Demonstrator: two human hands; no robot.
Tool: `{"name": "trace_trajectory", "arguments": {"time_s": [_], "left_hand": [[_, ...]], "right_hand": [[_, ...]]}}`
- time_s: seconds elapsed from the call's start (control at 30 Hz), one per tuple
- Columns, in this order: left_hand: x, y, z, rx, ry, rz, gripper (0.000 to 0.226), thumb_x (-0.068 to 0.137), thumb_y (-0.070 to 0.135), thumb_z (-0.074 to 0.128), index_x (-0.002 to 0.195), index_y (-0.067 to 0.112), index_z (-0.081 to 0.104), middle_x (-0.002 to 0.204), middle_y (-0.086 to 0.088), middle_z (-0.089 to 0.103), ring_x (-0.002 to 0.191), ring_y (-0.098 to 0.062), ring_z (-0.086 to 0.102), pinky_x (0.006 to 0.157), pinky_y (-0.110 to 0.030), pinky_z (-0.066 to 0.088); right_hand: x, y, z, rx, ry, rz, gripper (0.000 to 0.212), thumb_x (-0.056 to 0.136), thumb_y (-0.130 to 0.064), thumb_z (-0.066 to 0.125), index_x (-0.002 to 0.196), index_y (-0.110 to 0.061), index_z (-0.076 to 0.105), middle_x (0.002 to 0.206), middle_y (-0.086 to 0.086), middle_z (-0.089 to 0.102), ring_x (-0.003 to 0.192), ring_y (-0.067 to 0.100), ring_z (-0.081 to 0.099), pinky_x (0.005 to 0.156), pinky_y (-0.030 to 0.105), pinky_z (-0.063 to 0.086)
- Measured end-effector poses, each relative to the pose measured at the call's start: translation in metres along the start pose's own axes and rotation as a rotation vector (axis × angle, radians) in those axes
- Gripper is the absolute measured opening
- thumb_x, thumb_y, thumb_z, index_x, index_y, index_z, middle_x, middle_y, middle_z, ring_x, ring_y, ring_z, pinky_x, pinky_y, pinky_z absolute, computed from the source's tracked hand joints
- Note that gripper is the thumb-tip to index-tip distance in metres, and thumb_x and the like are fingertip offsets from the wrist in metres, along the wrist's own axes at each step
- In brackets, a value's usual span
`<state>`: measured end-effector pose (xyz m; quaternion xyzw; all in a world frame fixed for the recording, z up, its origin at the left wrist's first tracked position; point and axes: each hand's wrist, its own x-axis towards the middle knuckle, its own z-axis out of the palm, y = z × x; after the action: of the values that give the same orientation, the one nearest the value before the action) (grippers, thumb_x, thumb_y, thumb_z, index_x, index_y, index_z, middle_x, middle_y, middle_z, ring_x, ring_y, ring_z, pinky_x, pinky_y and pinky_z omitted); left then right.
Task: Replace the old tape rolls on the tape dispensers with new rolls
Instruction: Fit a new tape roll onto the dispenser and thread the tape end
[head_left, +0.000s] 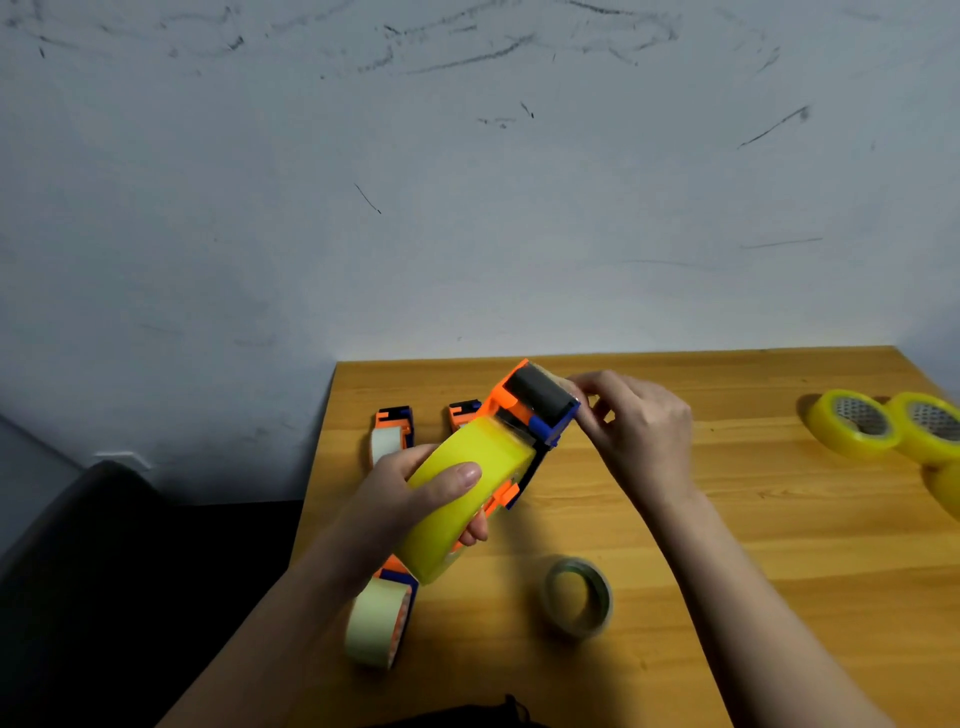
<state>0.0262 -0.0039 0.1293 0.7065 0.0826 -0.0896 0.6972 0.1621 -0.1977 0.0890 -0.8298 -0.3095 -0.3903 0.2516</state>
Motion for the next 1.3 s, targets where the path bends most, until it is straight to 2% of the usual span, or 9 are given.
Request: {"name": "trace_trajectory", "arguments": {"time_s": [0.27,0.37,0.43,0.53,0.67,0.8,0.9,1.03,1.3], "left_hand": [[-0.001,0.003,0.005,-0.006,0.052,0.05,0.044,0.063,0.04,0.068,0.091,0.008,0.061,0.067,-0.008,0.071,0.059,-0.015,0.067,0.055,-0.02,0.053],[-0.002,0.003,0.005,-0.051,0.054,0.037,0.057,0.055,0.047,0.067,0.096,0.008,0.061,0.071,-0.011,0.072,0.063,-0.018,0.068,0.056,-0.023,0.054],[-0.002,0.002,0.005,-0.074,0.064,0.028,0.064,0.051,0.05,0.066,0.098,0.007,0.061,0.073,-0.013,0.072,0.063,-0.02,0.068,0.056,-0.024,0.055],[-0.001,0.001,0.005,-0.09,0.061,0.019,0.065,0.051,0.051,0.066,0.098,0.008,0.061,0.075,-0.013,0.072,0.065,-0.02,0.068,0.057,-0.026,0.056],[-0.001,0.0,0.005,-0.099,0.059,0.009,0.065,0.053,0.052,0.065,0.099,0.006,0.062,0.076,-0.015,0.072,0.067,-0.023,0.068,0.059,-0.027,0.057],[0.001,-0.006,0.002,-0.091,0.094,-0.011,0.07,0.054,0.056,0.065,0.104,0.008,0.063,0.089,-0.02,0.072,0.083,-0.035,0.07,0.072,-0.039,0.059],[0.003,-0.007,0.002,-0.113,0.108,-0.035,0.068,0.057,0.057,0.065,0.105,0.008,0.065,0.095,-0.019,0.072,0.088,-0.036,0.069,0.079,-0.046,0.057],[0.005,-0.002,0.007,-0.195,0.135,-0.049,0.051,0.062,0.056,0.064,0.072,0.005,0.069,0.071,-0.017,0.068,0.065,-0.026,0.065,0.06,-0.03,0.054],[0.013,0.006,0.015,-0.281,0.254,-0.118,0.052,0.068,0.049,0.06,0.08,0.0,0.07,0.07,-0.016,0.068,0.06,-0.023,0.065,0.058,-0.03,0.057]], "right_hand": [[-0.002,-0.016,-0.002,0.304,-0.175,0.296,0.032,0.088,-0.038,0.045,0.083,-0.016,0.068,0.063,-0.008,0.066,0.058,0.011,0.064,0.053,0.027,0.045],[0.004,-0.019,-0.007,0.6,-0.263,0.462,0.009,0.088,-0.029,0.056,0.083,-0.028,0.064,0.07,-0.019,0.066,0.062,0.001,0.063,0.057,0.023,0.045],[0.008,-0.019,-0.01,0.775,-0.281,0.533,0.022,0.089,-0.012,0.062,0.098,-0.032,0.062,0.086,-0.023,0.069,0.063,0.0,0.059,0.06,0.02,0.044],[0.012,-0.018,-0.014,1.023,-0.216,0.58,0.048,0.085,-0.002,0.068,0.123,-0.025,0.052,0.115,-0.005,0.066,0.071,0.006,0.059,0.068,0.023,0.05],[0.013,-0.024,-0.012,1.122,-0.132,0.688,0.023,0.079,-0.002,0.071,0.09,-0.021,0.069,0.096,-0.004,0.073,0.083,0.009,0.066,0.071,0.027,0.052],[0.008,-0.029,-0.009,1.144,-0.093,0.753,0.022,0.083,0.008,0.065,0.085,-0.014,0.069,0.081,-0.009,0.074,0.073,0.003,0.063,0.062,0.017,0.048],[0.006,-0.029,-0.005,1.139,-0.079,0.769,0.02,0.086,0.002,0.064,0.087,-0.017,0.071,0.082,-0.009,0.074,0.067,0.003,0.06,0.06,0.019,0.047],[0.0,-0.034,0.001,1.208,-0.141,0.829,0.02,0.089,-0.016,0.062,0.091,-0.03,0.077,0.09,-0.003,0.075,0.081,0.01,0.066,0.067,0.024,0.048],[-0.009,-0.055,0.011,1.382,-0.229,0.977,0.051,0.096,-0.048,0.031,0.129,-0.019,0.057,0.129,0.001,0.064,0.122,0.016,0.057,0.096,0.033,0.043]]}}
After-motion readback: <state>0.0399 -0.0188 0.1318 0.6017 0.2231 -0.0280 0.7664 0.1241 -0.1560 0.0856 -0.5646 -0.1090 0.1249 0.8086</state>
